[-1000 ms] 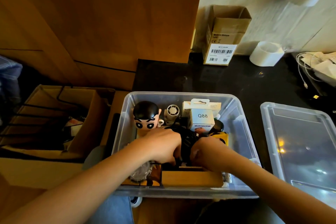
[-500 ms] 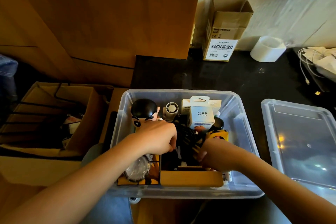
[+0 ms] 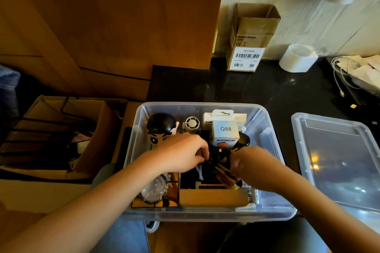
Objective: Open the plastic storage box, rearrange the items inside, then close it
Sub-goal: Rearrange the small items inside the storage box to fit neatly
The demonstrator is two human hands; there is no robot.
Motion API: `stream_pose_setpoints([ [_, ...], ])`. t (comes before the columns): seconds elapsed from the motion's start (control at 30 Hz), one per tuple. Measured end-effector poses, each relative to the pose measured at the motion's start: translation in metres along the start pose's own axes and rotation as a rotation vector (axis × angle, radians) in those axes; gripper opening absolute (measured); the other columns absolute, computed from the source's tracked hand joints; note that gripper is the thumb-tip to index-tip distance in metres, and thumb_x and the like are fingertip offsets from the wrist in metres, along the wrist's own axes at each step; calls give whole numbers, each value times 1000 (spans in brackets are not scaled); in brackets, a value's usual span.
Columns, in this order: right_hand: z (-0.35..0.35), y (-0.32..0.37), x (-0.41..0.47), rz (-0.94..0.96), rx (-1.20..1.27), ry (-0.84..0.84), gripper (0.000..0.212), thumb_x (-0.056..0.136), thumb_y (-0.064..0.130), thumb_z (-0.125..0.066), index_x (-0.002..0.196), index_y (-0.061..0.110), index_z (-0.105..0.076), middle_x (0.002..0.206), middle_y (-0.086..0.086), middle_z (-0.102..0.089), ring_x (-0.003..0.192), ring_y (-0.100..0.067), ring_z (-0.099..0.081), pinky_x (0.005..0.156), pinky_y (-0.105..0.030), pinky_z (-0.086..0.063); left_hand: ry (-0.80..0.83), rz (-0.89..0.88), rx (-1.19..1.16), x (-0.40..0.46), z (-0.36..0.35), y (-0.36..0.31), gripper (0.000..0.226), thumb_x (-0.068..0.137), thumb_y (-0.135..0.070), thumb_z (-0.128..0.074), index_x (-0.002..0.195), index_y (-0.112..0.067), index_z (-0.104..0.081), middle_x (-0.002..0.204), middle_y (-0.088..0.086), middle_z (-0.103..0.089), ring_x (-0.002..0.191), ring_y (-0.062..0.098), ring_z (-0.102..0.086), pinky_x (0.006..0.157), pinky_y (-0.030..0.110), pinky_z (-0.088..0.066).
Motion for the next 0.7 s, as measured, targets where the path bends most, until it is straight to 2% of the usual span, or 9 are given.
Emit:
stream_pose_setpoints([
  [0.07,23,-13,-9,-121,-111,-218,19,93,20,-51,111,14,-55,99,-3,-63,88,-15,-63,79,-24,-51,-64,-13,-8,3,10,-7,13,92,-27,-57,100,-34,-65,94,-16,-65,86,2,-59,79,28,-49],
  [0.1,26,-14,-10,-142,-157,-265,23,92,19,-53,115,14,-52,106,-4,-62,93,-16,-63,80,-24,-51,-87,-18,-11,5,13,-11,14,92,-27,-57,100,-34,-65,97,-15,-66,87,3,-59,78,28,-49],
  [0.2,18,-7,-5,-172,-273,-246,32,94,17,-51,124,9,-44,119,-8,-55,101,-18,-60,81,-25,-49,-117,-29,-13,9,16,-21,15,92,-28,-56,102,-34,-66,103,-14,-65,89,4,-58,75,28,-49],
  [0.3,22,-7,4,-212,-349,-297,31,96,15,-45,126,6,-42,121,-9,-54,100,-19,-61,76,-22,-47,-116,-11,-16,9,13,-23,15,92,-29,-56,101,-36,-65,101,-15,-64,86,3,-56,75,28,-45],
  [0.4,19,-5,6,-198,-439,-240,28,95,15,-48,121,6,-48,110,-8,-57,92,-17,-61,70,-22,-43,-86,23,-16,4,10,-20,13,92,-30,-56,99,-38,-64,99,-16,-64,93,7,-57,97,47,-41],
  [0.47,16,0,1,-157,-471,-188,19,93,18,-51,109,9,-57,85,-3,-55,79,-14,-55,68,-21,-40,-99,16,-13,0,10,-18,14,92,-30,-57,101,-37,-64,101,-16,-65,96,8,-58,97,45,-41],
  [0.53,25,3,-6,-101,-407,-229,17,92,27,-53,100,13,-61,73,1,-50,71,-12,-52,67,-21,-43,-113,-11,-100,-2,10,-19,20,91,-29,-60,110,-33,-61,106,-13,-63,96,9,-60,90,37,-48],
  [0.6,39,2,-13,-30,-197,-301,25,89,40,-55,93,17,-63,77,1,-58,70,-13,-57,67,-23,-48,-90,-49,-302,-2,6,-24,35,87,-29,-66,120,-30,-55,112,-10,-58,96,8,-60,86,32,-51],
  [0.7,50,13,-18,134,194,-257,20,86,34,-62,97,17,-65,82,3,-64,72,-11,-60,73,-20,-50,-58,-117,-565,1,0,-35,39,84,-25,-70,118,-24,-52,105,-10,-58,90,4,-61,78,23,-52],
])
Point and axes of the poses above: each hand's wrist, its own x-axis towards the middle knuckle, its own z-axis out of the back of the hand, y = z × x, the point moved 9 cm from there along x, towards the middle knuckle
